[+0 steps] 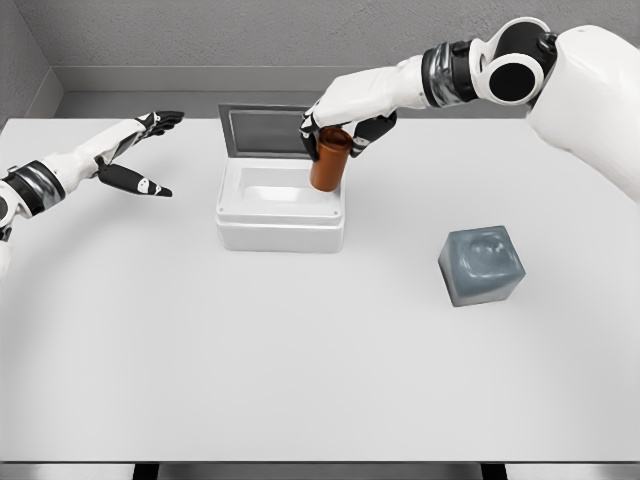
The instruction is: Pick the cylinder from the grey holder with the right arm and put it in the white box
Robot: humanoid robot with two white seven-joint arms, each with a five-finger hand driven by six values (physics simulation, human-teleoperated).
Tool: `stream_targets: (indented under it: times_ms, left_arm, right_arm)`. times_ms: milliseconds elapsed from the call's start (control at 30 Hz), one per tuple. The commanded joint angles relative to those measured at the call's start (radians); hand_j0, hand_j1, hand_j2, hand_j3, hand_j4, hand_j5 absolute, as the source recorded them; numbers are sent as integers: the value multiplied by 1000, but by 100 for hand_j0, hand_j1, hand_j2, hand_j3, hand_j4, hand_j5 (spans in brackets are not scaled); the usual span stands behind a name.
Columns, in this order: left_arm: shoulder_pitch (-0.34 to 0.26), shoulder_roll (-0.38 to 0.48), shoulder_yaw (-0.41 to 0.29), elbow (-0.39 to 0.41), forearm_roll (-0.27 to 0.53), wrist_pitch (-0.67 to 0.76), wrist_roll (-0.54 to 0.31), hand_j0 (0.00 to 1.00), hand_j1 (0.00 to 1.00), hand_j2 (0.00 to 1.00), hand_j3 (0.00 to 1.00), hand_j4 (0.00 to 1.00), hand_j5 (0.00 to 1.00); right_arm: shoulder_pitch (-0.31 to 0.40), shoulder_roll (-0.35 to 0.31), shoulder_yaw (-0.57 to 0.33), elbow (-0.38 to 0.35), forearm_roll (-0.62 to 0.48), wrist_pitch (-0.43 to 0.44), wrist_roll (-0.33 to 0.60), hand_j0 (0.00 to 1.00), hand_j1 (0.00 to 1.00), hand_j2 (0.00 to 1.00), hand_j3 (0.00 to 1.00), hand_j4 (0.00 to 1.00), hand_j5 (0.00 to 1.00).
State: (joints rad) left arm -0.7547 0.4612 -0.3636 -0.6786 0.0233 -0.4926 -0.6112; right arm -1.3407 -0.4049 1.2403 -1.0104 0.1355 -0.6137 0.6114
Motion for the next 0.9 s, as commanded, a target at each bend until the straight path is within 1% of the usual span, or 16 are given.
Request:
stream_targets:
  times_ms: [0, 100, 200, 267, 300, 333, 400, 467, 500, 533, 567, 633, 667, 767, 800, 867]
  left_arm:
    - [0, 1, 2, -1, 7, 2, 0, 100, 100, 100, 100, 100, 100]
    - [0, 1, 2, -1, 7, 2, 0, 100, 100, 100, 100, 100, 100]
    - [0, 1, 2, 1, 7, 2, 0, 100, 100, 100, 100, 100, 100]
    - [0, 1, 2, -1, 7, 2, 0, 100, 100, 100, 100, 100, 100]
    - [0, 1, 2, -1, 7, 2, 0, 100, 100, 100, 100, 100, 100]
    - [0, 1, 2, -1, 7, 2, 0, 100, 100, 100, 100, 100, 100]
    - [0, 1, 2, -1, 7, 2, 0, 100, 100, 100, 100, 100, 100]
    - [0, 1, 2, -1, 7, 2, 0, 100, 100, 100, 100, 100, 100]
    - [0, 1, 2, -1, 7, 2, 0, 100, 100, 100, 100, 100, 100]
    - [0, 1, 2, -1, 7, 2, 0, 100, 100, 100, 100, 100, 100]
    - [-2, 1, 2, -1, 7, 2, 0, 100, 100, 100, 100, 100, 100]
    - [-2, 1, 2, 1, 7, 2, 0, 100, 100, 100, 100, 100, 100]
    - [-2, 1, 2, -1, 7, 2, 0, 100, 100, 100, 100, 100, 100]
    - [2, 1, 2, -1, 7, 0, 0, 100, 100, 100, 100, 100, 100]
    - [3, 1, 2, -1, 7, 0, 0, 100, 100, 100, 100, 100, 100]
    - [0, 1, -1, 2, 7, 0, 0, 100, 100, 100, 100, 100, 100]
  right_arm:
    - [0, -2, -2, 0, -1, 3, -1, 61, 61, 61, 61, 61, 61]
    - [0, 1, -2, 0, 4, 3, -1, 74, 74, 74, 74, 74, 74]
    - [0, 5, -4, 0, 18, 3, -1, 77, 77, 77, 77, 77, 77]
    - [2, 5, -5, 0, 21, 3, -1, 81, 81, 81, 81, 81, 81]
    - [2, 6, -5, 0, 22, 3, -1, 84, 84, 84, 84, 84, 84]
    - [2, 6, -5, -2, 22, 3, -1, 84, 84, 84, 84, 84, 84]
    - [0, 5, -5, -5, 22, 3, -1, 89, 89, 89, 89, 89, 89]
    - [-3, -2, -12, -11, 21, 3, -1, 100, 100, 100, 100, 100, 100]
    - [-15, -5, -13, -17, 22, 3, -1, 100, 100, 100, 100, 100, 100]
    - [-20, -8, -16, -43, 21, 3, -1, 100, 100, 100, 100, 100, 100]
    - [-20, -15, -36, -89, 21, 3, -1, 100, 100, 100, 100, 100, 100]
    - [-20, -38, -42, -108, 21, 3, -1, 100, 100, 100, 100, 100, 100]
    - [-20, -48, -44, -137, 21, 3, -1, 100, 100, 100, 100, 100, 100]
    - [-18, -57, -44, -145, 21, 3, -1, 100, 100, 100, 100, 100, 100]
    - [-20, -84, -45, -166, 18, 3, -1, 100, 100, 100, 100, 100, 100]
    - [-28, -159, -47, -214, 9, 3, -1, 100, 100, 100, 100, 100, 100]
